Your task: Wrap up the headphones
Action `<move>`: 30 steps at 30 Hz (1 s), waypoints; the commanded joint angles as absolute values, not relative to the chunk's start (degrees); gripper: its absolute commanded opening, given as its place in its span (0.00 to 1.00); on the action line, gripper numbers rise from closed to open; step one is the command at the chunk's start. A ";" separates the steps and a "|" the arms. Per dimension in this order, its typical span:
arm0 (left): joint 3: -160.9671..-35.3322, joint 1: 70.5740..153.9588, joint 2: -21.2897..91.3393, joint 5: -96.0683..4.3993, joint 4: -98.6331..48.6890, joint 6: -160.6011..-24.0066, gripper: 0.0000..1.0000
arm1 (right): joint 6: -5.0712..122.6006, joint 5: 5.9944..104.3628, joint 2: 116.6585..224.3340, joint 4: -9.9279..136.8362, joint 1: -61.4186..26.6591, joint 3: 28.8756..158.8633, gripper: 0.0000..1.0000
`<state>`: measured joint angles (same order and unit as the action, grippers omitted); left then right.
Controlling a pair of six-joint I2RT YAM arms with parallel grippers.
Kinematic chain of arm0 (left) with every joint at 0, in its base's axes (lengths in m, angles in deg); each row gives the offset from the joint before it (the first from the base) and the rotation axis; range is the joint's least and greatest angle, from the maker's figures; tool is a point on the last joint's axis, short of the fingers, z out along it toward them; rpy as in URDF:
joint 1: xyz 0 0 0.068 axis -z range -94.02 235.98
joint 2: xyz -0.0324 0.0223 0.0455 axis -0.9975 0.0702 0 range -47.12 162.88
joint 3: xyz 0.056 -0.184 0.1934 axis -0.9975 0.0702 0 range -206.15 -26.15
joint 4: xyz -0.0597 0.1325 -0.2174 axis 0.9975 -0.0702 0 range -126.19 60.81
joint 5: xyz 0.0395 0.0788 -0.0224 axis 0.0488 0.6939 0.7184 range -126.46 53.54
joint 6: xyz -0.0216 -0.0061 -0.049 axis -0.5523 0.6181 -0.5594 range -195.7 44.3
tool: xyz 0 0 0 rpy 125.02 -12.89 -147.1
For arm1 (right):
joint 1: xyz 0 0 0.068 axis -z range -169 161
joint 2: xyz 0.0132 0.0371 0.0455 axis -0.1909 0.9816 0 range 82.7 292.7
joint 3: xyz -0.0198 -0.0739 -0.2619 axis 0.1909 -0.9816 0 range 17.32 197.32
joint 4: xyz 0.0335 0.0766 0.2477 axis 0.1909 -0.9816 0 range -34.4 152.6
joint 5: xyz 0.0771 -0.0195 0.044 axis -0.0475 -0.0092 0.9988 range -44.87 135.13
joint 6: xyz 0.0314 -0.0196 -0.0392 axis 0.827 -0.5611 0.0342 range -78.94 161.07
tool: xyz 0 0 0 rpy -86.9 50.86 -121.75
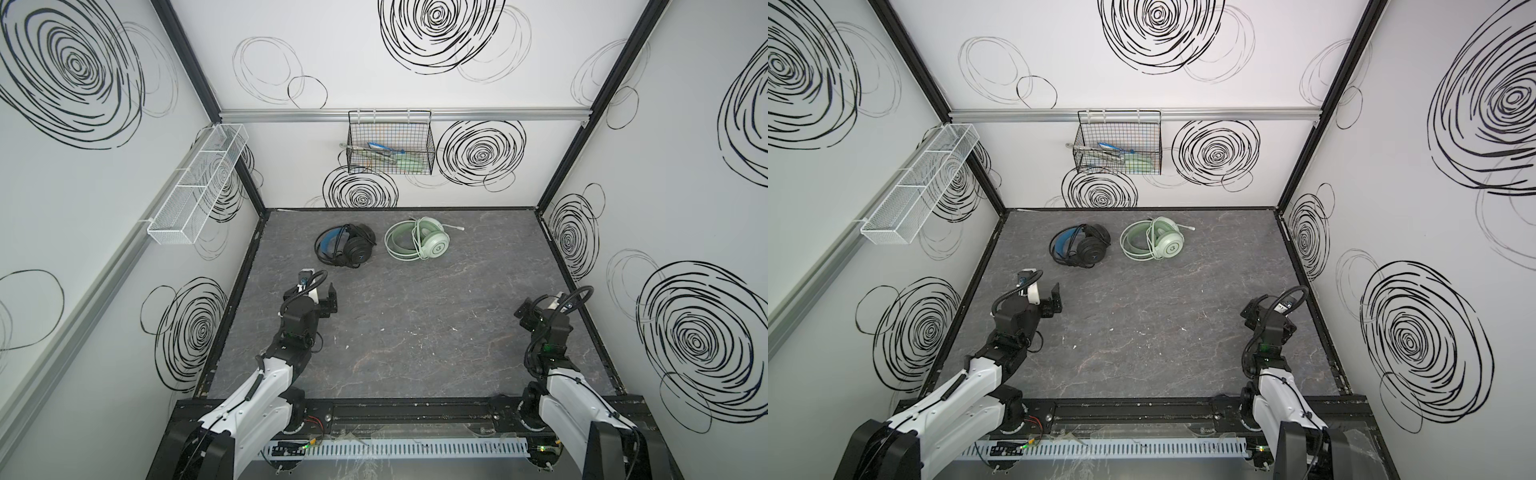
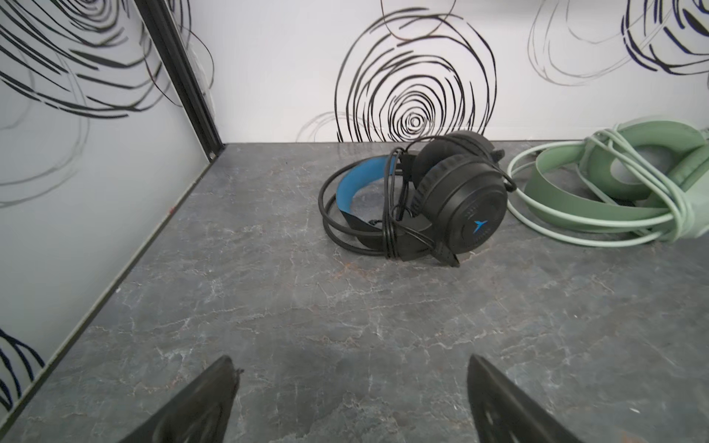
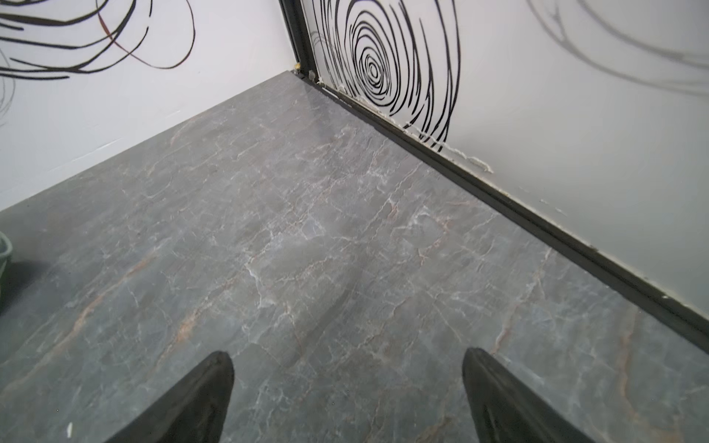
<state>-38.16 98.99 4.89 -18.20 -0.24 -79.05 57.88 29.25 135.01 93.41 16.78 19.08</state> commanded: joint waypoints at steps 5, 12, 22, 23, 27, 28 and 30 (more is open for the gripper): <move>-32.17 96.05 19.80 -16.53 37.74 -76.32 0.96 | 52.31 40.03 151.22 106.01 17.18 31.01 0.97; -33.91 93.39 38.78 -24.37 56.28 -73.26 0.96 | 51.98 46.32 162.09 121.94 18.48 31.67 0.97; -35.00 92.50 38.70 -23.76 53.10 -74.76 0.96 | 45.42 46.04 166.89 122.08 12.81 33.30 0.97; -35.23 92.36 38.87 -24.02 53.13 -74.81 0.96 | 44.52 45.18 167.94 125.73 12.23 32.17 0.97; -35.34 92.17 38.79 -24.32 52.73 -74.91 0.96 | 45.20 44.00 167.34 122.05 11.82 33.62 0.97; -35.41 92.05 38.75 -24.58 52.38 -74.97 0.96 | 44.57 44.06 167.95 124.92 11.79 32.65 0.97; -36.87 90.39 38.72 -27.87 49.25 -75.92 0.96 | 44.49 44.03 167.96 125.31 11.71 32.82 0.97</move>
<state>-34.49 92.20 38.73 -24.45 47.27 -75.38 45.25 45.44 168.76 124.64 12.00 31.84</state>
